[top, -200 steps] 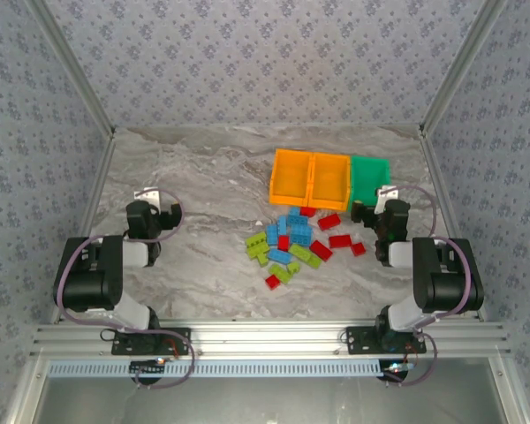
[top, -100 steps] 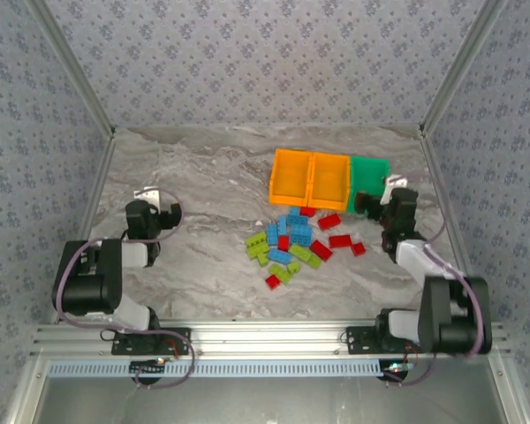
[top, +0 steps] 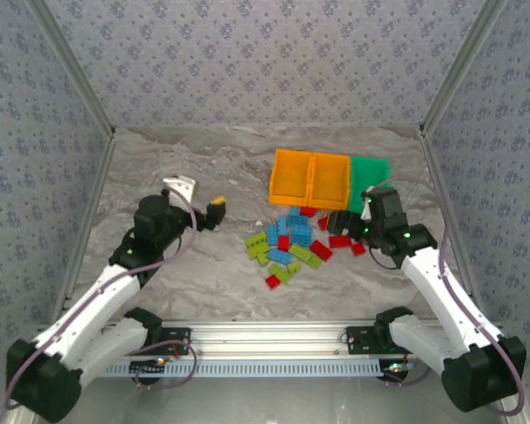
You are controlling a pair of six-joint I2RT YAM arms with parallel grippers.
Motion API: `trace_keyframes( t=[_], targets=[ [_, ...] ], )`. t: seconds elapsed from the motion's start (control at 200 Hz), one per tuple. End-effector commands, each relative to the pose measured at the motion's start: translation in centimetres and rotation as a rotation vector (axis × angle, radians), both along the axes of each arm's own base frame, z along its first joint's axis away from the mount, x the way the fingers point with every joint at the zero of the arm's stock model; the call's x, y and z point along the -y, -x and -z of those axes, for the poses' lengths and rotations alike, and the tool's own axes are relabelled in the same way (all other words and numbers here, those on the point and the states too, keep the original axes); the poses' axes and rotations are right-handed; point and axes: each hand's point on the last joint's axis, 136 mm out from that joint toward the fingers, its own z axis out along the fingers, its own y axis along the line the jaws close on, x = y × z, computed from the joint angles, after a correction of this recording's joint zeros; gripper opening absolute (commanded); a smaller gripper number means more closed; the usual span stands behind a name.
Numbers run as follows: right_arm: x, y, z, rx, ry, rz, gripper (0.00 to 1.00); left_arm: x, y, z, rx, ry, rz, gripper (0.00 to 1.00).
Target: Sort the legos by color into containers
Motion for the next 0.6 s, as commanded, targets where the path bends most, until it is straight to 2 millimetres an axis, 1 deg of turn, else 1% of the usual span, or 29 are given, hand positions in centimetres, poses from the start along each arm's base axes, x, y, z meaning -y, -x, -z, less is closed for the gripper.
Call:
trace_keyframes(
  t=[0.0,0.08,0.13,0.16,0.21,0.27,0.31,0.345,0.435,0.455,0.51,0.535,0.6],
  targets=[
    [-0.5,3.1,2.5,-0.171,0.050,-0.024,0.94,2.8,6.1,-0.6,-0.052,-0.132,0.243,0.99],
    [-0.2,3.2,4.0,-0.224,0.113,-0.016,0.95,4.2,10.0,-2.0,-0.035,-0.225,0.418,0.99],
    [1.1,2.9,4.7,-0.239,0.169,0.041,0.98,4.8,12.4,-2.5,-0.037,-0.285,0.530,0.99],
    [1.8,2.8,5.0,-0.245,0.196,0.082,0.98,5.0,13.8,-2.4,-0.042,-0.326,0.601,0.99],
    [3.6,2.0,5.1,-0.219,0.274,0.138,0.98,5.0,16.1,-1.6,-0.064,-0.403,0.712,0.99],
    [5.9,1.6,5.4,-0.198,0.386,0.209,1.00,5.0,17.9,-0.3,-0.075,-0.482,0.808,0.99],
    [6.8,1.5,6.0,-0.207,0.412,0.237,1.00,4.9,18.5,0.6,-0.078,-0.522,0.843,0.99],
    [7.3,1.6,6.8,-0.238,0.402,0.250,1.00,5.0,18.7,1.4,-0.084,-0.535,0.862,0.99],
    [8.1,1.7,8.2,-0.285,0.352,0.276,1.00,5.6,19.0,2.2,-0.089,-0.505,0.885,0.99],
    [8.2,1.6,8.5,-0.285,0.338,0.275,1.00,5.7,19.1,2.2,-0.087,-0.494,0.886,0.99],
    [7.8,1.2,9.2,-0.291,0.280,0.244,0.95,6.1,19.0,2.4,-0.071,-0.465,0.885,0.99],
    [7.4,1.1,9.5,-0.303,0.248,0.221,0.93,6.2,19.0,2.5,-0.062,-0.454,0.884,0.99],
    [7.2,1.1,10.1,-0.354,0.239,0.179,0.88,6.4,18.8,2.6,-0.048,-0.441,0.880,0.99]
  ],
)
